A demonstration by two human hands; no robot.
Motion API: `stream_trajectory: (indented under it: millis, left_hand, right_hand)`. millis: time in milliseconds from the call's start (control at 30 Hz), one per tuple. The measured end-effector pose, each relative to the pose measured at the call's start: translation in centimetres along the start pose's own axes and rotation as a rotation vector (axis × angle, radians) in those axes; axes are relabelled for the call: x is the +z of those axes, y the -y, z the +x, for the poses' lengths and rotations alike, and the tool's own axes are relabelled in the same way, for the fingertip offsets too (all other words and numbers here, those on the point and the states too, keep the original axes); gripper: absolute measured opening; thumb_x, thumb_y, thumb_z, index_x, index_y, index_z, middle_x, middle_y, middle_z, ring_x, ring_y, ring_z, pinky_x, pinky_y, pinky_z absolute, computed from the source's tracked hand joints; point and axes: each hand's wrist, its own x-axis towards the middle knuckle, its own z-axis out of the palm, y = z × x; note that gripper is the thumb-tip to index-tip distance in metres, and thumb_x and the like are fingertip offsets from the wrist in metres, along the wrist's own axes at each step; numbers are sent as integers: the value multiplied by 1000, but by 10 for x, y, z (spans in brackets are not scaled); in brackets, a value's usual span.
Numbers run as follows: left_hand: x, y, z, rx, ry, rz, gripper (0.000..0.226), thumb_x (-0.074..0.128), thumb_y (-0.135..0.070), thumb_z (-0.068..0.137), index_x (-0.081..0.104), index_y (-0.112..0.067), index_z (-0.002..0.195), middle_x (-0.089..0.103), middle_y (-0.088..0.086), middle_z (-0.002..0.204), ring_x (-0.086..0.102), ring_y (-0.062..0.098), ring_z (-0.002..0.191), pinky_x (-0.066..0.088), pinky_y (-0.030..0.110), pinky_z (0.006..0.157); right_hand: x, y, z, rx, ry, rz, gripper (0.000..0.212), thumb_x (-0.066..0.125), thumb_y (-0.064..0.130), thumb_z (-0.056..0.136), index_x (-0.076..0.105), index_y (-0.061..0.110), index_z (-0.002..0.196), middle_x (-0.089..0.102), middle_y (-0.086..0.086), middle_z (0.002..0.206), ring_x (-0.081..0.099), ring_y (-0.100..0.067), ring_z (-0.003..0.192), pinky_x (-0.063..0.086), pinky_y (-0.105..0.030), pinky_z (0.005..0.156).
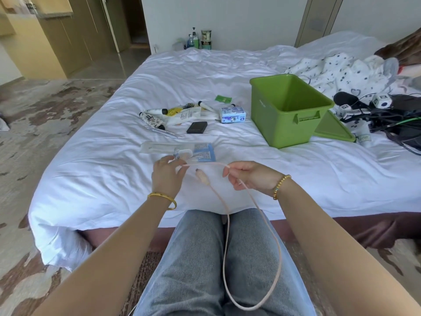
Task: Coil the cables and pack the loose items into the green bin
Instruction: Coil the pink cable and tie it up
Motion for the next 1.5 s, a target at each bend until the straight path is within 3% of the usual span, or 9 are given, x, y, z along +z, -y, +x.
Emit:
stream_trajectory:
  millis: [167,300,467,667,800,1033,1200,1367,1500]
  left_hand:
    - [-11,-20,4,140,-175,-34,16,59,-19,89,65,-4,90,67,13,89,61,33,89,38,39,87]
    - [-12,-30,-12,157,-8,-169,17,42,-21,97,47,-13,84,64,11,64,57,30,55,48,37,62]
    - [-1,-65,-32,-320,389,-802,31,34,-27,99,41,-14,72,46,4,47,44,10,29,47,24,37]
    - [26,-57,-65,-471,901,-845,34,38,-36,98,41,-16,71,38,-5,41,34,10,31,44,21,42]
    - [33,-50,-76,-494,893,-902,31,45,-38,95,46,-15,75,41,-6,43,36,7,33,50,23,45]
    - [42,-34,-98,-94,936,-694,17,64,-23,82,50,-23,73,50,-12,68,46,0,64,40,16,67]
    - [44,-30,-102,-269,850,-743,29,65,-23,86,44,-20,106,58,-4,90,57,4,78,47,15,68]
    - [38,-26,-99,-529,723,-1050,6,55,-22,92,51,-20,96,54,0,77,55,12,56,43,20,39]
    - [38,-23,-102,-505,756,-1117,7,55,-23,91,59,-20,96,55,-3,58,52,12,49,33,18,36]
  right_hand:
    - [-4,-14,-3,-127,-341,355,28,34,16,101,56,19,84,48,1,73,47,-9,68,46,-23,74]
    - [0,-18,-2,-158,-424,475,29,34,16,101,56,19,83,49,1,72,49,-10,65,46,-25,72]
    - [13,-28,3,96,-382,-4,23,38,11,98,57,9,111,60,-2,86,54,-11,71,43,-20,68]
    - [33,-37,1,-101,-389,-189,20,57,13,90,57,19,109,54,4,79,51,-3,71,41,-5,65]
    - [38,-37,-2,-173,-449,-55,33,47,15,96,54,16,63,48,-1,56,42,-3,47,39,-17,55]
    - [36,-28,0,-186,-573,388,35,33,22,101,55,12,76,61,-7,75,60,-10,68,54,-19,57]
    - [28,-45,0,-73,-705,540,33,33,24,101,54,13,78,62,-5,77,60,-14,70,52,-27,66]
    - [23,-68,3,88,-821,-68,44,45,9,93,35,7,135,51,-6,104,51,-22,96,42,-35,89]
    - [31,-76,4,-35,-707,-849,42,52,18,90,49,20,132,46,-10,131,42,-29,120,28,-36,103]
